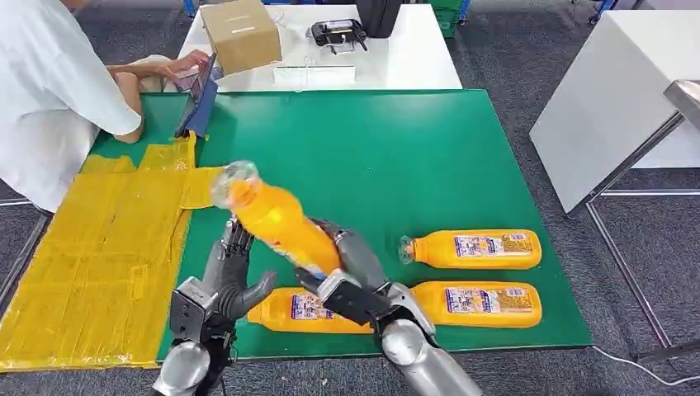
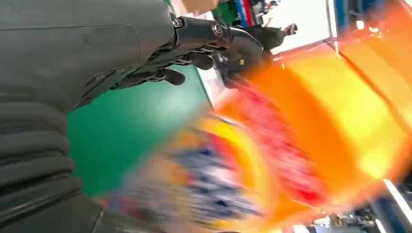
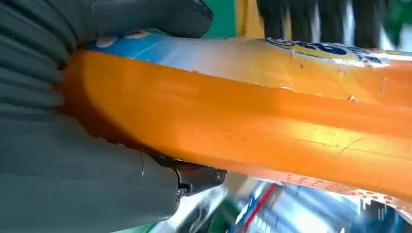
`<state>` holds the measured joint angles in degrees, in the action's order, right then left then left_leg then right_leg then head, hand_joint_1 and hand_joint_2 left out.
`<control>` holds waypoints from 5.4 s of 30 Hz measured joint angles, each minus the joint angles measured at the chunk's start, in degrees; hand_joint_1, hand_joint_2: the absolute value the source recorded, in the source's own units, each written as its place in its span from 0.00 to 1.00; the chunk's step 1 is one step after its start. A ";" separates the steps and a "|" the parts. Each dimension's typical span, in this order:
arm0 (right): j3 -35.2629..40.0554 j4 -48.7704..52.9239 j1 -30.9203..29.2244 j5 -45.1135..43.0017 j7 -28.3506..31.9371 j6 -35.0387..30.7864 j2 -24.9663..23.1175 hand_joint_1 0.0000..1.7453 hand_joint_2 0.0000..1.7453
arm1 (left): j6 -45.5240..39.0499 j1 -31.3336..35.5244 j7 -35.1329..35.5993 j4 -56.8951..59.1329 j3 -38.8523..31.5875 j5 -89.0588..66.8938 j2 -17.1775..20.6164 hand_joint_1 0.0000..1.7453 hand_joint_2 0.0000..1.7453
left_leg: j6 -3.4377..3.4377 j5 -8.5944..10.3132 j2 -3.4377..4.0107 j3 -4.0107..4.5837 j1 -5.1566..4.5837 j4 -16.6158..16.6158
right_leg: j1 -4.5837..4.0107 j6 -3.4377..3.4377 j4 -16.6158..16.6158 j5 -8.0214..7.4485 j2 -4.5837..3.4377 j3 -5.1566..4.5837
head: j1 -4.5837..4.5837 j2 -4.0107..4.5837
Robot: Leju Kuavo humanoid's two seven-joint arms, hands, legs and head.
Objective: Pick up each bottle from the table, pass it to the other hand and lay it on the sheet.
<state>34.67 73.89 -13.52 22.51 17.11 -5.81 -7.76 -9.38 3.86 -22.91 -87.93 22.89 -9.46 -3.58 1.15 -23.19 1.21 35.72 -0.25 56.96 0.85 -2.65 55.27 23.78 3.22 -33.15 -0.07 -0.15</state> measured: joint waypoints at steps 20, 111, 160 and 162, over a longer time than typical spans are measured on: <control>12.63 -14.01 -8.34 5.77 -2.88 1.55 -1.73 1.00 1.00 | -0.74 0.90 -0.61 -0.17 0.33 0.15 1.57 1.00 1.00 | 0.00 0.00 0.08 0.00 -0.01 0.00 | 0.02 0.00 0.00 0.00 -0.02 -0.05 | -0.02 0.00; 17.22 -26.33 -13.28 38.05 -23.65 0.21 5.49 0.99 1.00 | -13.33 20.00 5.25 20.86 -18.84 -23.19 5.14 0.00 1.00 | -0.08 0.10 0.30 -0.46 0.01 0.01 | 0.01 0.04 0.03 -0.06 -0.21 0.29 | 0.00 0.00; -2.19 -17.39 -3.96 32.08 -19.03 -18.23 1.40 1.00 1.00 | -10.82 7.62 3.72 -2.82 -10.97 -16.09 3.13 0.00 1.00 | -0.09 0.05 0.24 -0.29 0.04 0.00 | -0.03 0.04 0.00 -0.05 -0.18 0.19 | -0.02 0.00; -3.46 -15.76 -3.00 30.10 -16.73 -19.80 1.34 1.00 1.00 | -10.67 7.44 3.61 -2.82 -10.95 -15.72 3.02 0.00 1.00 | -0.09 0.05 0.24 -0.23 0.04 0.00 | -0.02 0.04 0.00 -0.04 -0.18 0.14 | -0.02 0.00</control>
<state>31.22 58.14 -16.52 52.61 0.39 -25.61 -6.42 -20.04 11.30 -19.30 -90.75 11.93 -25.18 -0.57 1.06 -23.14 1.45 35.48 -0.21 56.96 0.82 -2.61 55.27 23.74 3.04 -33.01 -0.09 -0.15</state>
